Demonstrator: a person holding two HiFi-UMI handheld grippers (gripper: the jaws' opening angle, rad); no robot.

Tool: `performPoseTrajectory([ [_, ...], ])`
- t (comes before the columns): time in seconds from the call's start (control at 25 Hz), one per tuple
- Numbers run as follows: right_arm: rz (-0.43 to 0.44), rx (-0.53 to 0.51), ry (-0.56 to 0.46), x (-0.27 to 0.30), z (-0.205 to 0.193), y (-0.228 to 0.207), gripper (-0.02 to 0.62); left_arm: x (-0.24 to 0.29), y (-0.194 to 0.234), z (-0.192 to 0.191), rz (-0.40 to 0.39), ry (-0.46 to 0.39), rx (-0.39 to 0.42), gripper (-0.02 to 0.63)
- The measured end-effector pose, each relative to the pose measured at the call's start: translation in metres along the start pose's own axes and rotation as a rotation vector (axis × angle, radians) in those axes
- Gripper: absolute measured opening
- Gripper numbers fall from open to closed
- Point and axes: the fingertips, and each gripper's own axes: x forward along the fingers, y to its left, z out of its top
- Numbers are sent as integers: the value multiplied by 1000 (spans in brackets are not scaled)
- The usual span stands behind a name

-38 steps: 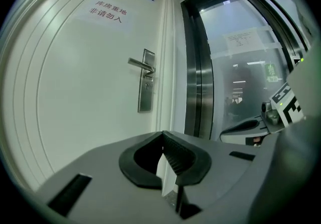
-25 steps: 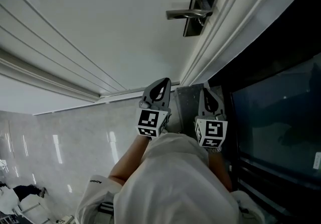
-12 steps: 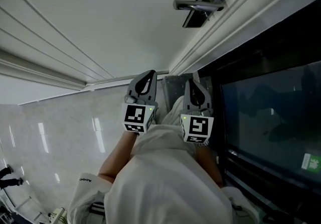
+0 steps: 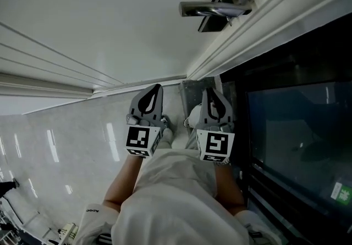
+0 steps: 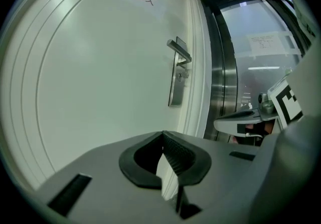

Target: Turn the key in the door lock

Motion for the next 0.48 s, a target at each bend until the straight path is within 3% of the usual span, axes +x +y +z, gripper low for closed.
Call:
performPoseTrajectory([
  [0.2,-7,19,-74,16,12,-23,3,15,1,2,9,-5,30,8],
  [0.48,-20,24,-200,36,66,-55,27,41,1,17,-15,-16,89,8],
])
